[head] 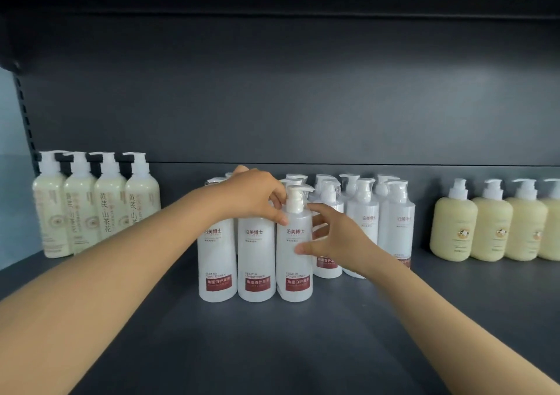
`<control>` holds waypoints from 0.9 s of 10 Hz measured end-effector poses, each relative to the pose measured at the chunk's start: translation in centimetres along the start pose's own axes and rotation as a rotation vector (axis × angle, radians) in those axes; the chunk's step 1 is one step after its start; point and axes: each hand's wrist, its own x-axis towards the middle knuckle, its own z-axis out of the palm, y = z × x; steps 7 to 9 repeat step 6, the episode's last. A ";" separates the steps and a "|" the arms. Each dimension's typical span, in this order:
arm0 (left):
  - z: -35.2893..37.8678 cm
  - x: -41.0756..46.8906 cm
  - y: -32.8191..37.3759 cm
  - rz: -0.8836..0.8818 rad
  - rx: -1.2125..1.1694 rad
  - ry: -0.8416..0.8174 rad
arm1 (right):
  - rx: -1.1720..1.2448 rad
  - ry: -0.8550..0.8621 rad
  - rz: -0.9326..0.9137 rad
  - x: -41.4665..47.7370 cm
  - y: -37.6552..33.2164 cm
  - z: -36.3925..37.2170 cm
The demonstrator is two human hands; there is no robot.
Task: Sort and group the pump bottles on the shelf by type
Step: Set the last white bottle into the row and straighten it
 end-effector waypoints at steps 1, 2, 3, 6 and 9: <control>0.2 -0.2 -0.1 0.000 0.041 0.008 | -0.029 0.028 -0.006 0.2 0.0 0.1; 0.6 -0.3 0.0 0.005 0.054 0.030 | -0.059 0.033 -0.018 0.3 0.0 -0.2; 0.9 -0.5 0.2 0.011 0.061 0.044 | -0.062 0.017 -0.011 0.3 -0.1 -0.3; -0.3 -1.9 1.4 0.040 0.248 0.066 | -0.267 -0.115 0.018 -0.8 -1.5 -2.2; -0.3 -1.9 1.4 0.040 0.248 0.066 | -0.267 -0.115 0.018 -0.8 -1.5 -2.2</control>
